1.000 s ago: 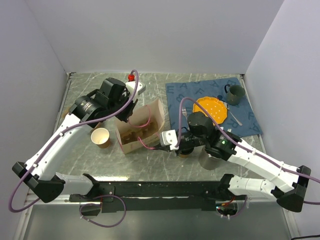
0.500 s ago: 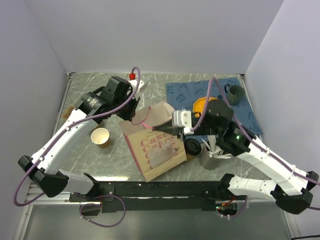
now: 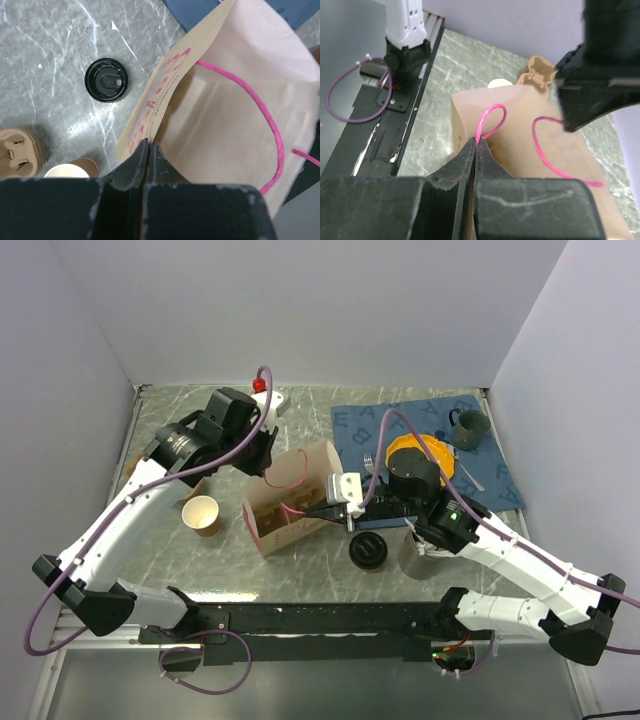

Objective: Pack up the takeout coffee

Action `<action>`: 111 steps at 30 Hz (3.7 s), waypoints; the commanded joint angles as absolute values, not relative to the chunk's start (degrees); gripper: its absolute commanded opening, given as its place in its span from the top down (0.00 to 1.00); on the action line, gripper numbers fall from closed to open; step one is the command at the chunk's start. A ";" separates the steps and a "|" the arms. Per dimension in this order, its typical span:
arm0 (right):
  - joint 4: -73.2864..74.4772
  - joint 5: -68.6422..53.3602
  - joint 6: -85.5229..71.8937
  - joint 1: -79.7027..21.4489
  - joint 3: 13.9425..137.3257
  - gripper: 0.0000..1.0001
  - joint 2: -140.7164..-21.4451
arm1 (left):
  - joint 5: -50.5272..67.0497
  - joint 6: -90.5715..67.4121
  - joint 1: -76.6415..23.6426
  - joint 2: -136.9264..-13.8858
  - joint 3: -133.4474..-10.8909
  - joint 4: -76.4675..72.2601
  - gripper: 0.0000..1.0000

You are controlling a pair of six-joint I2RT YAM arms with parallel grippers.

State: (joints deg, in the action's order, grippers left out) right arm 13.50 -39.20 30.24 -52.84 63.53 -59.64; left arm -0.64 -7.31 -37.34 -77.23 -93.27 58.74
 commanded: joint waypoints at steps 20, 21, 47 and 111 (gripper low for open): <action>4.67 -40.69 26.47 -51.24 74.56 1.00 -66.38 | -6.23 -7.38 -37.44 -72.34 -92.38 55.11 0.99; 2.83 -41.13 25.93 -51.24 70.35 1.00 -65.31 | -6.15 -7.30 -37.44 -71.99 -92.20 55.02 0.99; 15.44 -40.00 34.80 -51.77 64.97 1.00 -57.98 | -2.52 -3.79 -37.44 -63.70 -83.90 47.44 0.99; 2.55 -33.93 18.46 -47.11 62.40 0.43 -57.23 | -14.76 -18.49 -37.35 -62.48 -89.03 52.90 0.20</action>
State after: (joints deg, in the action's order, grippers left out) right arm 3.14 -36.53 19.59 -47.57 62.43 -61.32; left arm -11.05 -24.21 -37.32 -61.65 -83.88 53.49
